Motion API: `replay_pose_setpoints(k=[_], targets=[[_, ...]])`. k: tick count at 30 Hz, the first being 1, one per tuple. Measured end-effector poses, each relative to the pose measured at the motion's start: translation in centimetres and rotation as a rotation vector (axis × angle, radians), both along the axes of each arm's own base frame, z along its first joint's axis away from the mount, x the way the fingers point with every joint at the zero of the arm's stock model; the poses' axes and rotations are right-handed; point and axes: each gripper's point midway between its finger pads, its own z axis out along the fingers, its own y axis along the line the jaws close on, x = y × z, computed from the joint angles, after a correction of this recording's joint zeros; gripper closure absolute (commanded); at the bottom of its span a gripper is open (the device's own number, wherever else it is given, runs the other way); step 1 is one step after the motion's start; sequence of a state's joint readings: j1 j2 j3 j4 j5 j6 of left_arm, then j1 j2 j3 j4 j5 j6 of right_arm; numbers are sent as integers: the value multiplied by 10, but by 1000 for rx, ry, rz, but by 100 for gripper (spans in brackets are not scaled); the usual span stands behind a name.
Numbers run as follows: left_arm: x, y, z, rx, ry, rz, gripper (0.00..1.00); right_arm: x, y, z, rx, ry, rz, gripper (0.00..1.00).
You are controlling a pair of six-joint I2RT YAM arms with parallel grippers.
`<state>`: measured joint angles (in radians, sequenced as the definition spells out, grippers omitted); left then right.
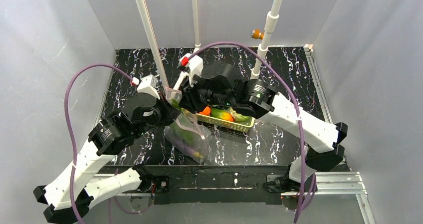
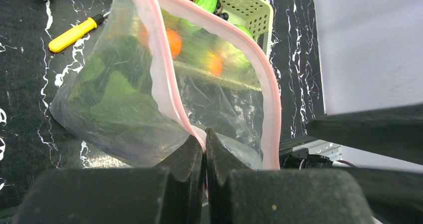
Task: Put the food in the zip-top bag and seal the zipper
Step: Adjust the zipper food storage bag at the center of the board.
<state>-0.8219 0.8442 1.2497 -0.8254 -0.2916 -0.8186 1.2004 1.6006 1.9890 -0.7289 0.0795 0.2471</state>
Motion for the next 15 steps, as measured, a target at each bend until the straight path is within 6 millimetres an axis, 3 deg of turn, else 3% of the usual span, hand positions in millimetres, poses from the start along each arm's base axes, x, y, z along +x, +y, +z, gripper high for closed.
replay_pose_setpoints(k=[6, 15], targets=[[-5, 6, -5, -10, -7, 5, 100, 6, 8, -43, -68, 48, -16, 82], [-9, 9, -9, -18, 2, 7, 100, 23, 36, -81, -111, 83, -7, 82]])
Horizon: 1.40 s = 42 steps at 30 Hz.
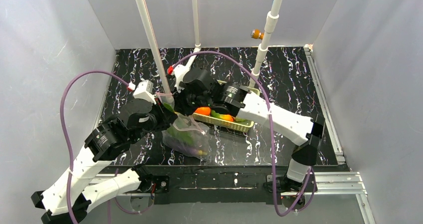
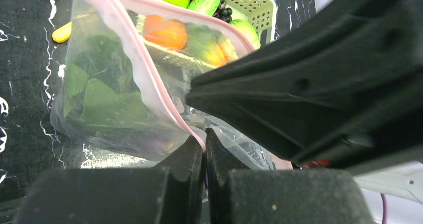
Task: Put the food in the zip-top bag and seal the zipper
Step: Adjust the zipper food storage bag at the center of the board, then adjust the fake vegetable in the zipper food storage bag.
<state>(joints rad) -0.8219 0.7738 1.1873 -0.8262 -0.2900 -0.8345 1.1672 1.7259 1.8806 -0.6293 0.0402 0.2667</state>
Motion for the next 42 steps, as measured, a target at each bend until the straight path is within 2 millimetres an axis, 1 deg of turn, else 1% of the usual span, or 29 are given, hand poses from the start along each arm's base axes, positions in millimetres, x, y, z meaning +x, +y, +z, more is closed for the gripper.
replay_pose_setpoints(k=[3, 5, 9, 11, 12, 16, 18, 20, 24, 28, 32, 34, 35, 38, 42], targets=[[-4, 3, 0, -7, 1, -3, 100, 2, 8, -14, -14, 22, 36, 78], [-6, 4, 1, -11, 0, -8, 100, 2, 14, -21, -12, 39, 71, 73], [-8, 3, 1, -12, 2, -18, 100, 0, 21, -30, -16, 62, 130, 56], [-8, 2, -1, -7, 8, -24, 100, 2, 28, -40, -26, 65, 168, 48], [-8, 2, -1, -7, 8, -24, 100, 2, 28, -40, -26, 65, 168, 44], [-11, 3, -5, 8, 24, -36, 100, 5, 29, -51, -46, 57, 196, 19], [-13, 4, -5, 15, 27, -40, 100, 11, 28, -53, -53, 45, 194, 11], [-13, 5, -6, 22, 30, -42, 100, 15, 28, -56, -51, 33, 193, 8], [-14, 6, -13, 51, 50, -46, 100, 18, 31, -63, -41, 22, 200, 8], [-14, 7, -17, 71, 62, -45, 100, 18, 36, -68, -13, 25, 218, 13], [-14, 9, -21, 88, 72, -41, 100, 14, 44, -75, 25, 45, 240, 30], [-13, 10, -22, 96, 72, -34, 100, 11, 48, -75, 43, 56, 261, 38], [-12, 10, -23, 99, 73, -30, 100, 10, 51, -75, 55, 61, 269, 43], [-11, 11, -24, 103, 73, -21, 100, 3, 56, -78, 92, 93, 298, 64], [-9, 10, -21, 87, 61, -10, 100, -4, 60, -81, 121, 131, 320, 97]])
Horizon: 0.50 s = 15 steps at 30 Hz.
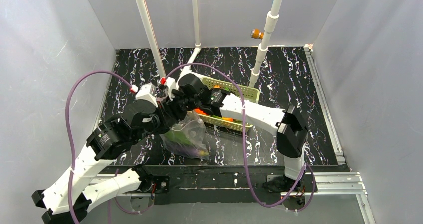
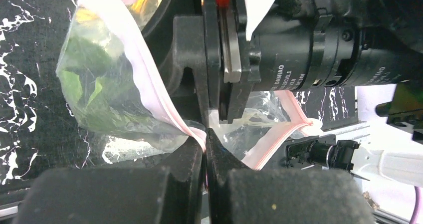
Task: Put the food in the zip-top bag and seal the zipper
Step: Adjust the fake vegetable in the zipper food storage bag.
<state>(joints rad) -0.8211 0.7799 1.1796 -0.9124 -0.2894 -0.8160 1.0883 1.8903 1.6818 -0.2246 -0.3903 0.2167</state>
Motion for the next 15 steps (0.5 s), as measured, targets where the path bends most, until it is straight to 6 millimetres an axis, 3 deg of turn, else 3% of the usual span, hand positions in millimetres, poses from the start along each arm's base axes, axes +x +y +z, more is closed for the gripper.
replay_pose_setpoints(k=[9, 15], targets=[[-2, 13, 12, -49, -56, 49, 100, -8, -5, 5, -2, 69, -18, 99], [0, 14, 13, -46, -63, 57, 100, -10, -38, 43, -20, 31, -94, 99]])
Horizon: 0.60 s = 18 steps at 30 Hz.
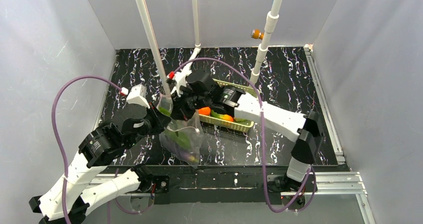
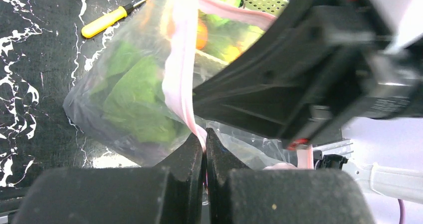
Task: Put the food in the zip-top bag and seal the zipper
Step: Adjust the fake vegetable in the zipper food storage bag.
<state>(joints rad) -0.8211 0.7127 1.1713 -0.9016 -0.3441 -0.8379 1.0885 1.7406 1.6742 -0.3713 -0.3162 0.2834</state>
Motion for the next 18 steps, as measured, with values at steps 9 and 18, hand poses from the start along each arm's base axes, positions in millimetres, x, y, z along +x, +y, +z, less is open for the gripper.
replay_pose_setpoints(k=[9, 18], targets=[[4, -7, 2, -6, -5, -12, 100, 15, -33, 60, -68, -31, -176, 99], [7, -16, 2, -6, -3, -39, 100, 7, -57, 67, -207, 56, -318, 99]])
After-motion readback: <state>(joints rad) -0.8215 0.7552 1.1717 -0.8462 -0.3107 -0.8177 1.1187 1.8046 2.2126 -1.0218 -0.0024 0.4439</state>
